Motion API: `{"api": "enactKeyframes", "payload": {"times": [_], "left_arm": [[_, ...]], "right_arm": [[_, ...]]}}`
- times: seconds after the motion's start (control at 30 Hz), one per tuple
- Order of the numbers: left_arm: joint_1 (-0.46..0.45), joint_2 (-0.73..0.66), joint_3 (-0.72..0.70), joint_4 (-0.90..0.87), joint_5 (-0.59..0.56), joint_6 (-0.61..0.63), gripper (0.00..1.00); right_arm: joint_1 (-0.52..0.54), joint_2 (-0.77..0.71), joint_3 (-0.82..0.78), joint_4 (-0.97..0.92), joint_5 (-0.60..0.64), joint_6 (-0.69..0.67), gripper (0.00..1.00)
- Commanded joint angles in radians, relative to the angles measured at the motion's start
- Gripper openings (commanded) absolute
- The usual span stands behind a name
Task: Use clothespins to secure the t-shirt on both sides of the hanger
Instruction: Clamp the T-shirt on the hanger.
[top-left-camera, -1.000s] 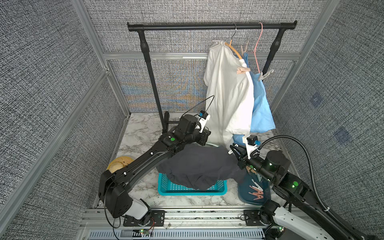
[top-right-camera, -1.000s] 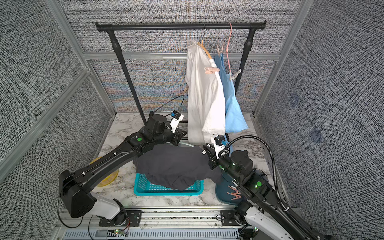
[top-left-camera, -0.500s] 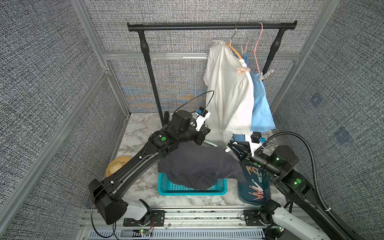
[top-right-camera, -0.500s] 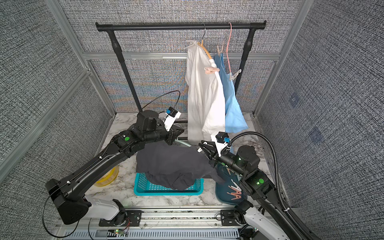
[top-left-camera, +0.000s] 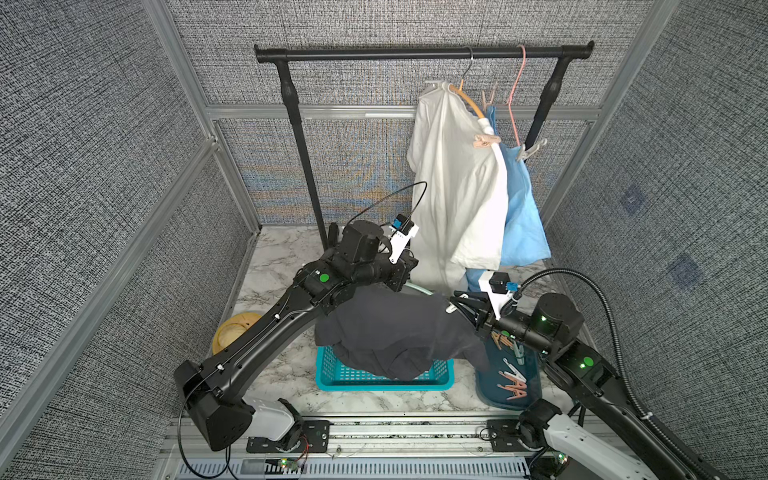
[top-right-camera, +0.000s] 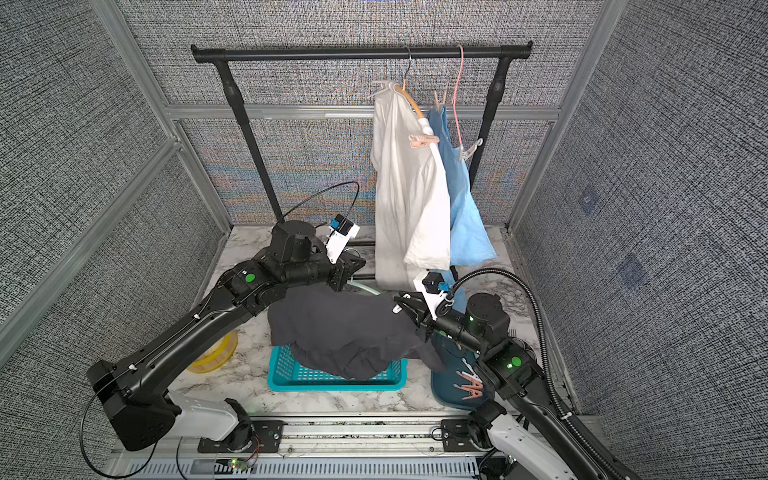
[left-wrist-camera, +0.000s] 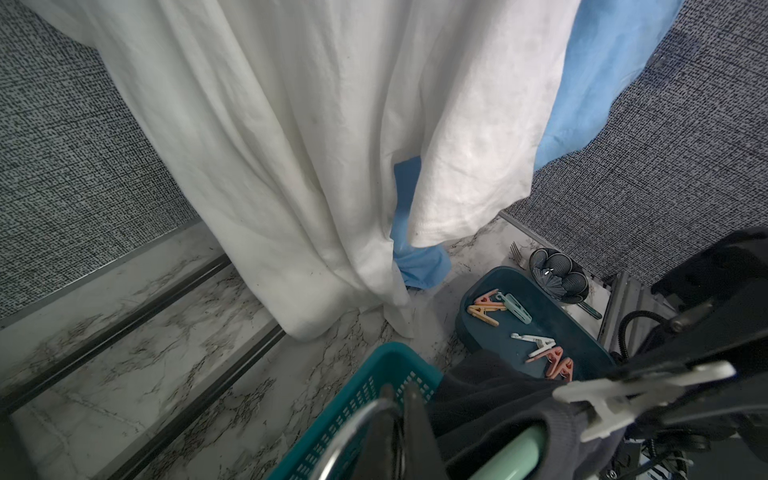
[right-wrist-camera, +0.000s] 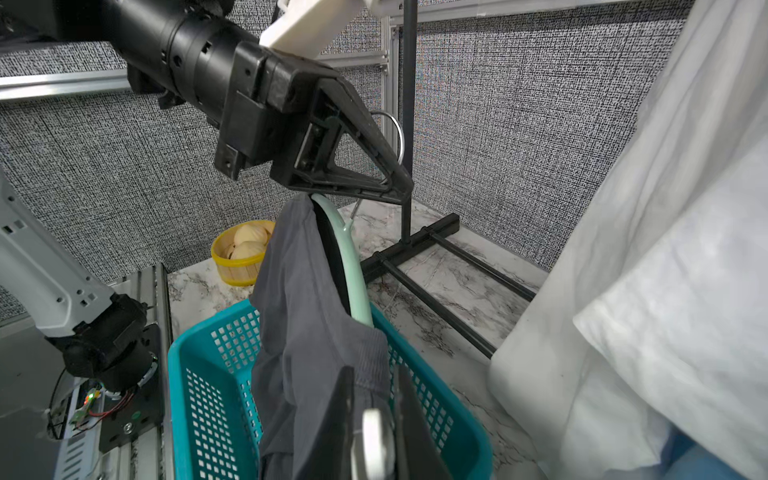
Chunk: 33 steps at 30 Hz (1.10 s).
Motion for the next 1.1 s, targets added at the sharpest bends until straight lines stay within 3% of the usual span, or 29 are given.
{"api": "enactKeyframes", "payload": {"times": [0.0,0.27,0.53,0.7,0.9,1.07], "left_arm": [[0.001,-0.009,0.017,0.056,0.003,-0.059,0.00],[0.002,-0.002,0.028,0.041,-0.008,-0.106,0.00],[0.002,0.003,0.046,0.031,0.001,-0.142,0.00],[0.003,0.002,0.037,0.047,0.024,-0.170,0.00],[0.003,-0.002,0.034,0.052,0.020,-0.183,0.00],[0.003,-0.016,0.016,0.062,0.013,-0.191,0.00]], "right_arm": [[0.004,0.001,-0.005,-0.012,-0.023,-0.077,0.00],[0.036,-0.001,-0.055,0.000,-0.007,-0.214,0.00],[0.154,-0.012,-0.070,-0.031,0.165,-0.414,0.00],[0.247,-0.026,-0.132,0.060,0.327,-0.536,0.00],[0.283,-0.046,-0.172,0.121,0.406,-0.629,0.00],[0.283,-0.081,-0.195,0.141,0.415,-0.626,0.00]]}}
